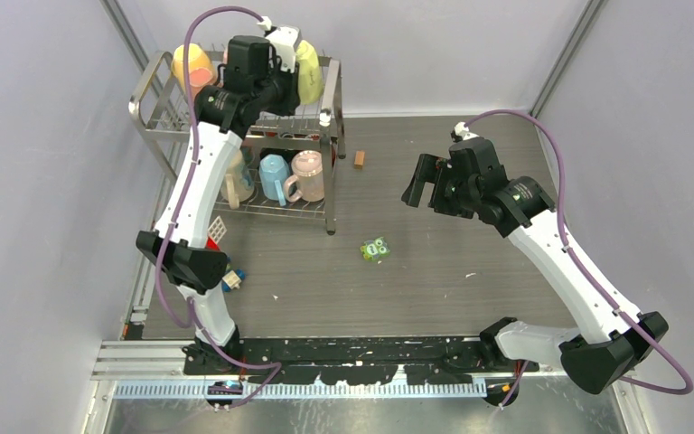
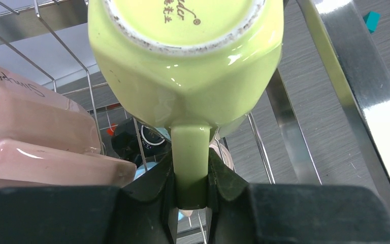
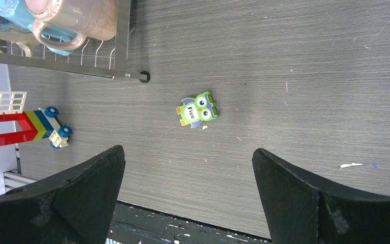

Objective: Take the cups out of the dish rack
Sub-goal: Unload the cup from the dish rack.

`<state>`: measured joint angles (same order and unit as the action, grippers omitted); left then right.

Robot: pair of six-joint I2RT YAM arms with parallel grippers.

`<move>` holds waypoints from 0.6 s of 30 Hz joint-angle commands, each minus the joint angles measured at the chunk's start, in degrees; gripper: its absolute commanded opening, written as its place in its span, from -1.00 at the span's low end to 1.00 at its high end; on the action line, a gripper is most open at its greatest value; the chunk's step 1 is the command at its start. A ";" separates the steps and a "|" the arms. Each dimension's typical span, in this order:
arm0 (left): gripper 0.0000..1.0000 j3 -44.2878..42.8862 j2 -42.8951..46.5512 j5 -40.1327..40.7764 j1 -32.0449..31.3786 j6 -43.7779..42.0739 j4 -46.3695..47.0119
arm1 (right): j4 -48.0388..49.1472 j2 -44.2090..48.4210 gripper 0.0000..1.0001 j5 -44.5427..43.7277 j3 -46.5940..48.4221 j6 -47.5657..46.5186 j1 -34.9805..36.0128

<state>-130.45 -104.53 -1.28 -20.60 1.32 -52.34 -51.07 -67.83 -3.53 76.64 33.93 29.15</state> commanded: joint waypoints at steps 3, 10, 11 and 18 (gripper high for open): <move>-1.00 0.25 5.21 0.84 0.12 -1.06 7.51 | 0.78 0.88 1.00 -0.10 1.95 -0.23 0.26; -1.00 2.66 7.35 2.98 0.12 -0.45 12.32 | 1.12 1.21 1.00 -0.20 1.92 0.08 0.38; -1.00 2.60 7.48 3.08 0.12 -0.37 12.63 | 1.14 1.18 1.00 -0.17 1.93 0.08 0.41; -1.00 2.16 8.59 3.55 0.11 0.14 14.33 | 1.46 1.04 1.00 -0.08 2.75 -0.18 0.43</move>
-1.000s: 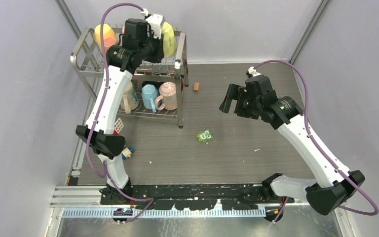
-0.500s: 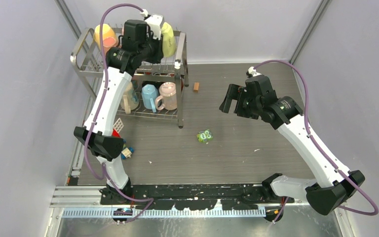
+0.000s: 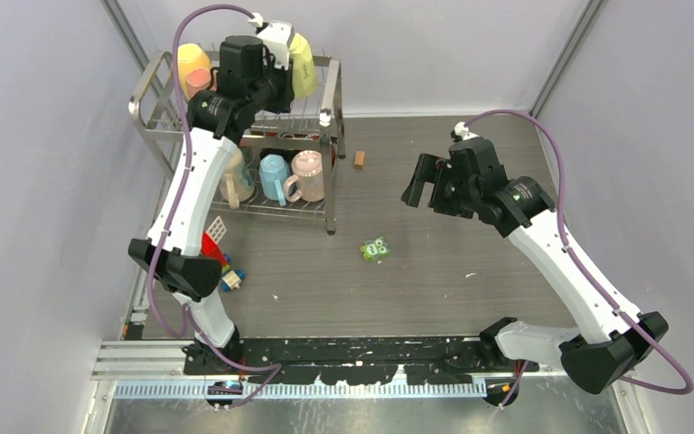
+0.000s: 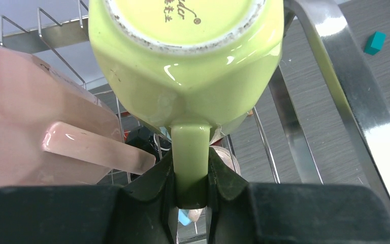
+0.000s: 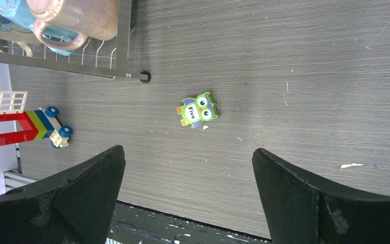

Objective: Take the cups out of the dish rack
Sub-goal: Unload the cup from the dish rack.

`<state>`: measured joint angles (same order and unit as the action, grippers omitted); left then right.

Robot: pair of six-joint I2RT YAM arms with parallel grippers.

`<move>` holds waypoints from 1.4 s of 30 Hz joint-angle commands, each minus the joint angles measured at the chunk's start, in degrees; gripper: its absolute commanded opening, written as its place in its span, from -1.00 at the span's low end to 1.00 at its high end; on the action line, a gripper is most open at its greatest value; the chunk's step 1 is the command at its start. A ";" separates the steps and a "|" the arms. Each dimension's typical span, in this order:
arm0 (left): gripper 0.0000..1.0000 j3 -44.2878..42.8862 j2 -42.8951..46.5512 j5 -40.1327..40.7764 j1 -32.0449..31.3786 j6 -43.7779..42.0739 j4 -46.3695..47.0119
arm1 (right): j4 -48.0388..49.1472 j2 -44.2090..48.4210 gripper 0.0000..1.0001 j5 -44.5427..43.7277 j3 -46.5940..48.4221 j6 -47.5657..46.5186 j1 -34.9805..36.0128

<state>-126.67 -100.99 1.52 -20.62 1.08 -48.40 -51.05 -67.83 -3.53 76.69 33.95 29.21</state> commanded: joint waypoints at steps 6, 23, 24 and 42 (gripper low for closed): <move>-1.00 -4.92 4.94 0.68 0.04 0.41 9.40 | 2.20 0.63 1.00 0.23 4.60 -0.12 0.49; -1.00 -11.77 6.15 6.91 -8.22 -2.11 7.76 | 5.98 0.90 1.00 -2.42 8.96 -0.97 0.75; -1.00 -12.09 6.06 7.32 -9.08 -2.33 7.79 | 6.01 0.81 0.99 -2.59 9.52 -0.99 0.72; -1.00 -13.25 5.42 3.49 -22.65 5.91 7.43 | 23.40 17.55 1.00 -3.80 -1.10 7.08 0.44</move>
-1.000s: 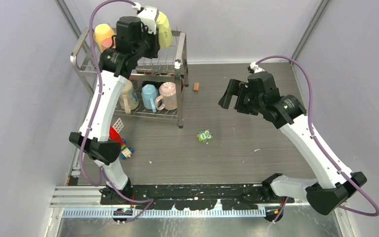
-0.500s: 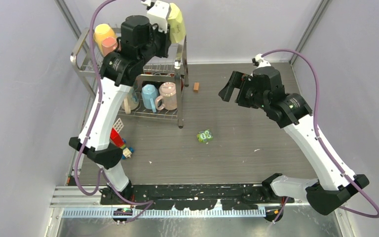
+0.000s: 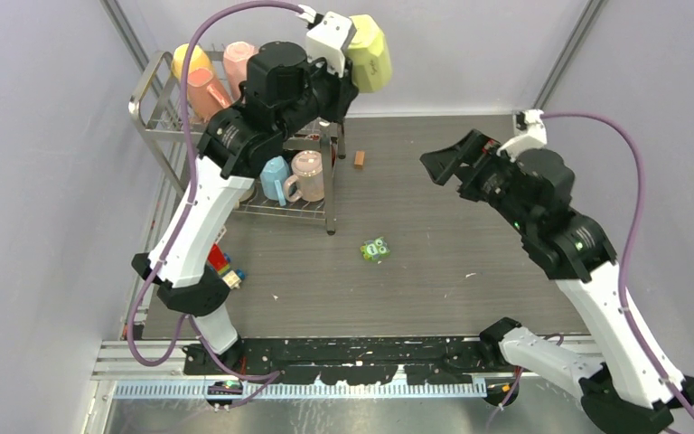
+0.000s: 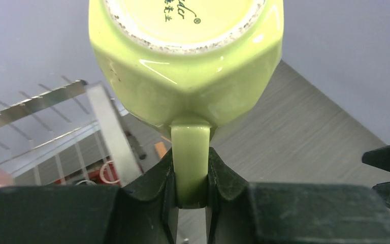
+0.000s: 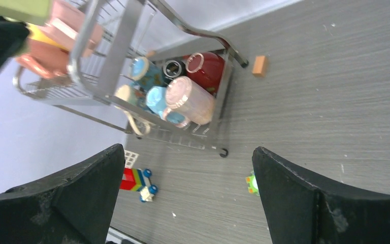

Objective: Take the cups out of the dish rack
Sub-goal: Unload the cup from the dish rack.

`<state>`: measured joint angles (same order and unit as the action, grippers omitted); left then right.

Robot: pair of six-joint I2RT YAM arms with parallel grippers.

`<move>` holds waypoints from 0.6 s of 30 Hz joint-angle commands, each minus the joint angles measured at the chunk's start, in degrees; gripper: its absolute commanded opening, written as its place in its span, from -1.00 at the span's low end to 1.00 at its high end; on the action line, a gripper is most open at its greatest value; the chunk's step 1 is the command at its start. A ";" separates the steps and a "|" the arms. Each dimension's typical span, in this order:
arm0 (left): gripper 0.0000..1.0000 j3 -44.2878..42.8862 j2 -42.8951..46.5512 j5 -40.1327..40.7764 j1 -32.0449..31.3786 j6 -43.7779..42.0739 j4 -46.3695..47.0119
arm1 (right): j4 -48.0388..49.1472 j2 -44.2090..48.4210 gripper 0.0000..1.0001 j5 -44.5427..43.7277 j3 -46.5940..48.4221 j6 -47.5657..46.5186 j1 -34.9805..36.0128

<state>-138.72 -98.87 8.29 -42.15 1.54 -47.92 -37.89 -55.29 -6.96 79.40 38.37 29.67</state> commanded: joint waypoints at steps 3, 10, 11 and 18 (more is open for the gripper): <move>-1.00 1.46 4.05 -7.09 -1.27 10.82 8.05 | 16.13 8.38 1.00 1.35 -6.45 3.26 -0.01; -1.00 3.12 4.32 -14.57 -1.38 17.71 8.49 | 29.74 6.04 1.00 13.03 -7.67 8.30 -0.34; -1.00 2.99 4.31 -14.84 -1.36 18.15 8.46 | 30.81 5.11 1.00 13.77 -7.08 8.56 -0.58; -1.00 -0.63 2.20 -17.65 -1.33 21.30 6.79 | 44.59 -2.10 0.99 24.63 -5.36 17.04 -7.95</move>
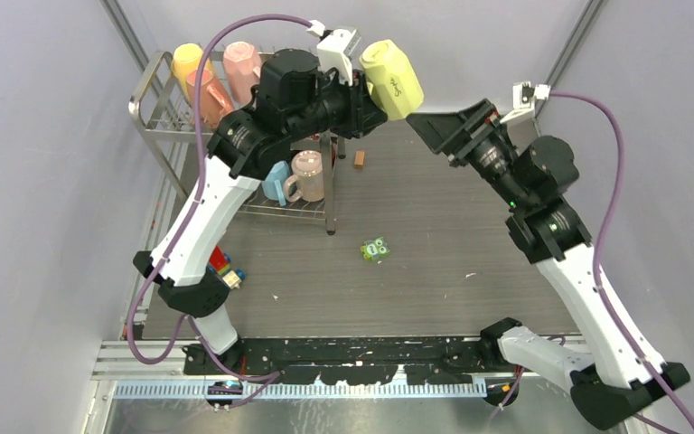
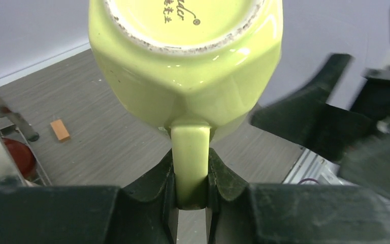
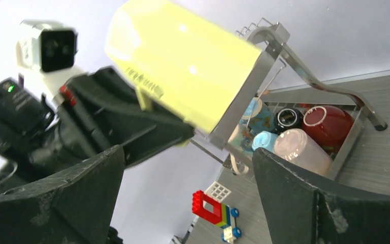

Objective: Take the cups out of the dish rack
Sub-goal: Unload the cup from the dish rack, then place the cup at the center of the board.

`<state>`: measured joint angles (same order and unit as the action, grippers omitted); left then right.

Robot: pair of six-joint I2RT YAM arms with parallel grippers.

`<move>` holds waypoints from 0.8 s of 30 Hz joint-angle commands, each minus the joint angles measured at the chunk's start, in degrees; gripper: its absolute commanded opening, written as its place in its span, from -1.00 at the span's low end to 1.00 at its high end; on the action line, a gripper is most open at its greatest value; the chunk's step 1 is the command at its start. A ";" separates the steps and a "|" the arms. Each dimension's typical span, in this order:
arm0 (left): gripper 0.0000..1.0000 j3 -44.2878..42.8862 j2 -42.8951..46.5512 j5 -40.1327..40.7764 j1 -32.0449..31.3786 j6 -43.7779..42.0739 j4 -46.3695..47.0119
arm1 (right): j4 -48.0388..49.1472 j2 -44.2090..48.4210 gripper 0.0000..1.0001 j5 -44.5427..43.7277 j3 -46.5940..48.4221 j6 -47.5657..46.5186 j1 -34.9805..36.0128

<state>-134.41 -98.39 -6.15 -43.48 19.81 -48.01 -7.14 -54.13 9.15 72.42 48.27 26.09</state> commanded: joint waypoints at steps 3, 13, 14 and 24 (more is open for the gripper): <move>-1.00 -6.59 0.61 -4.10 0.22 4.27 6.23 | 20.92 -5.56 1.00 11.41 1.03 12.72 -7.63; -1.00 -5.43 -0.77 -11.52 2.27 13.76 12.06 | 42.95 -12.11 1.00 18.70 -0.62 28.91 -11.87; -1.00 -5.10 -0.82 -12.98 2.71 15.24 13.08 | 43.52 -12.70 0.99 19.48 -0.24 29.81 -11.92; -1.00 0.08 -0.56 -18.55 4.77 23.04 21.12 | 46.37 -13.47 0.85 20.47 -0.54 33.54 -11.85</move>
<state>-134.17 -100.40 -20.73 -39.20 39.22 -39.44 33.58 -68.18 28.03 70.59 78.91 14.13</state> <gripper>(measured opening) 0.209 0.950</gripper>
